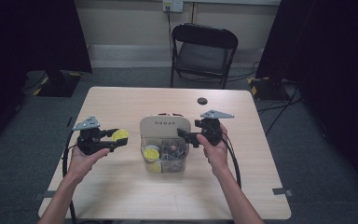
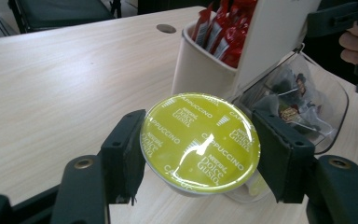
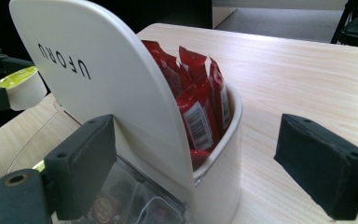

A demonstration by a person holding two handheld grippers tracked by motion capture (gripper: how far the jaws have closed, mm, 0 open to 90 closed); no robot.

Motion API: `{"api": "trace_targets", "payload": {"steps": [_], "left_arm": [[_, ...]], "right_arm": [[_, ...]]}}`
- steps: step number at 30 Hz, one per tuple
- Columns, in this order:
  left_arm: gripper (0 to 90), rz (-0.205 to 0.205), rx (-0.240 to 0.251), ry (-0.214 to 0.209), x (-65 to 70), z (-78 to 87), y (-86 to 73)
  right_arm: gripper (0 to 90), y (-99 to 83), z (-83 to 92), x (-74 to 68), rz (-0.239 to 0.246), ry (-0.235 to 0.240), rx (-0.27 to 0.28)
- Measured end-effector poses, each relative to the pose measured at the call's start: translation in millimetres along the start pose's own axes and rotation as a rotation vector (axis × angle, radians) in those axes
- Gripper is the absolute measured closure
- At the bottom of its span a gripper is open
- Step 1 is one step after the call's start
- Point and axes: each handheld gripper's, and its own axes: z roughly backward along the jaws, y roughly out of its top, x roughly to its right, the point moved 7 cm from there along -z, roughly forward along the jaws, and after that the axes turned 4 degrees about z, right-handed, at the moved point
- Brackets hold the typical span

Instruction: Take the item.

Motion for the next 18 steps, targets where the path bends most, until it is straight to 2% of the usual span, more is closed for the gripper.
{"api": "trace_targets", "payload": {"steps": [1, 4, 6, 9, 18], "left_arm": [[38.2, 0.014, -0.007, 0.010, -4.3, -0.4, -3.1], [38.2, 0.015, -0.019, 0.028, -9.2, -0.5, -6.4], [38.2, 0.030, -0.022, 0.029, -13.1, -0.3, -9.1], [38.2, 0.040, -0.036, 0.056, -23.2, 0.4, -13.9], [38.2, 0.067, -0.053, 0.074, -36.0, -5.3, -27.0]], "right_arm": [[11.8, -0.4, 0.2, 0.6, 0.000, -0.001, 0.001], [11.7, -1.0, 0.8, 1.1, -0.003, -0.002, 0.002], [11.7, -1.2, 1.5, 1.6, 0.000, -0.003, 0.003], [11.8, -1.7, 3.3, 3.1, 0.001, -0.011, 0.001], [11.4, -8.1, 8.3, 9.6, 0.000, -0.029, -0.003]]}}
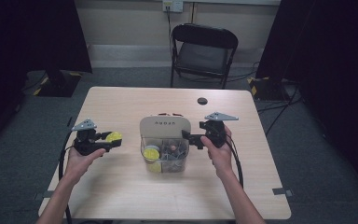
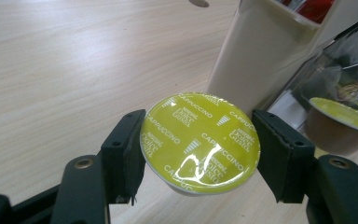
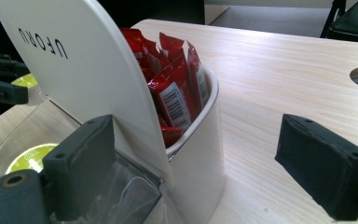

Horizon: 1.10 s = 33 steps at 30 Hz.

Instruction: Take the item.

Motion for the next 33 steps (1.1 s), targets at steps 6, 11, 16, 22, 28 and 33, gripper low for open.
{"api": "trace_targets", "payload": {"steps": [6, 11, 16, 22, 28, 33], "left_arm": [[38.2, 0.010, -0.018, 0.027, -9.8, -5.2, -6.3], [38.2, 0.023, -0.041, 0.058, -23.9, -12.0, -15.6], [38.2, 0.026, -0.073, 0.081, -29.9, -19.2, -25.3], [38.1, 0.028, -0.085, 0.096, -35.7, -24.3, -33.6], [38.0, 0.034, -0.099, 0.114, -37.5, -32.7, -37.2], [37.9, 0.044, -0.102, 0.114, -38.6, -37.0, -38.8]], "right_arm": [[12.6, 0.4, 1.6, -0.5, 0.000, -0.008, 0.004], [12.1, -0.1, 1.9, 0.7, -0.005, -0.008, 0.004], [12.1, 0.0, 1.9, 0.7, -0.004, -0.008, 0.004], [12.1, 0.0, 2.0, 0.5, -0.004, -0.009, 0.004], [12.1, 0.3, 0.6, -0.3, 0.000, -0.004, 0.006], [12.0, -0.2, -0.8, -1.3, 0.001, 0.001, 0.002]]}}
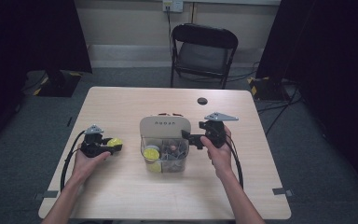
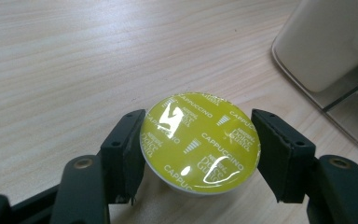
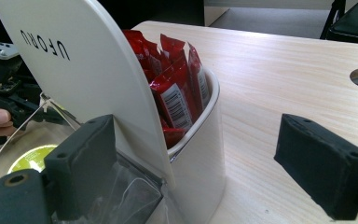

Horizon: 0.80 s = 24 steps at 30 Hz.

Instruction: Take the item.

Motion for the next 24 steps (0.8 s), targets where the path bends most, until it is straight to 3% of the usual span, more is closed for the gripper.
{"api": "trace_targets", "payload": {"steps": [3, 7, 13, 19, 22, 24], "left_arm": [[37.4, -0.004, 0.001, 0.010, 0.5, -0.1, 0.0], [27.4, 0.011, -0.008, 0.002, 1.0, 0.4, -0.7], [24.2, 0.028, 0.004, -0.004, -1.6, 6.5, -2.1], [21.9, 0.023, 0.000, 0.006, -2.4, 16.8, -7.6], [21.9, 0.001, -0.013, 0.015, 0.2, 25.6, -17.0], [21.6, -0.003, -0.018, 0.002, 2.0, 29.7, -20.1]], "right_arm": [[12.0, 0.0, -0.4, -0.3, 0.000, 0.000, 0.000], [12.0, 0.0, -0.6, -0.8, -0.002, 0.000, -0.001], [12.0, 0.4, -1.6, -1.1, 0.002, 0.006, -0.003], [12.0, 0.8, -2.5, -1.6, 0.003, 0.008, -0.005], [12.0, 0.7, -2.7, -2.0, 0.002, 0.009, -0.006], [12.0, 0.8, -3.0, -2.0, 0.001, 0.013, -0.008]]}}
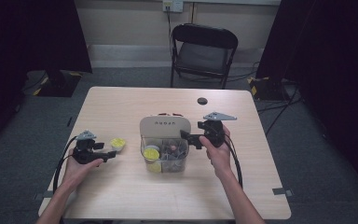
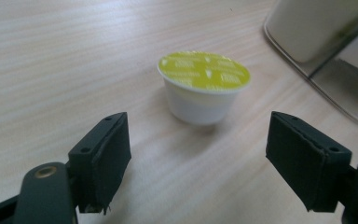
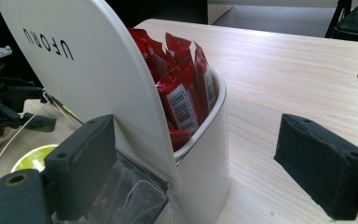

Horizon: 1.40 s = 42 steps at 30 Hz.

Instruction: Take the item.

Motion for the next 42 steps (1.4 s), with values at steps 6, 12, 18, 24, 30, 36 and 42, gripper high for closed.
{"api": "trace_targets", "payload": {"steps": [6, 12, 18, 24, 30, 36, 42], "left_arm": [[22.4, -0.007, -0.021, -0.002, 2.0, 6.4, -10.8], [24.1, -0.073, -0.050, 0.015, 12.1, -0.8, -17.8], [22.9, -0.131, -0.049, 0.077, 17.5, -5.2, -24.3], [18.1, -0.144, -0.023, 0.134, 18.2, -8.4, -26.3], [18.0, -0.144, -0.023, 0.134, 18.2, -8.4, -26.3], [17.9, -0.144, -0.023, 0.132, 18.2, -8.4, -26.3], [17.9, -0.143, -0.023, 0.132, 18.3, -8.5, -26.3]], "right_arm": [[12.9, 1.4, -0.5, -1.8, 0.007, 0.003, 0.001], [14.3, 14.5, 0.3, -8.5, 0.019, 0.004, 0.025], [14.4, 21.4, -2.7, -11.8, 0.009, 0.027, 0.034], [26.5, 21.7, -3.1, -18.5, 0.008, 0.065, 0.035], [42.9, 27.2, 2.6, -25.5, 0.011, 0.086, 0.057], [48.2, 28.5, 7.2, -32.5, 0.037, 0.113, 0.063], [49.3, 28.4, 9.4, -33.3, 0.039, 0.122, 0.063]]}}
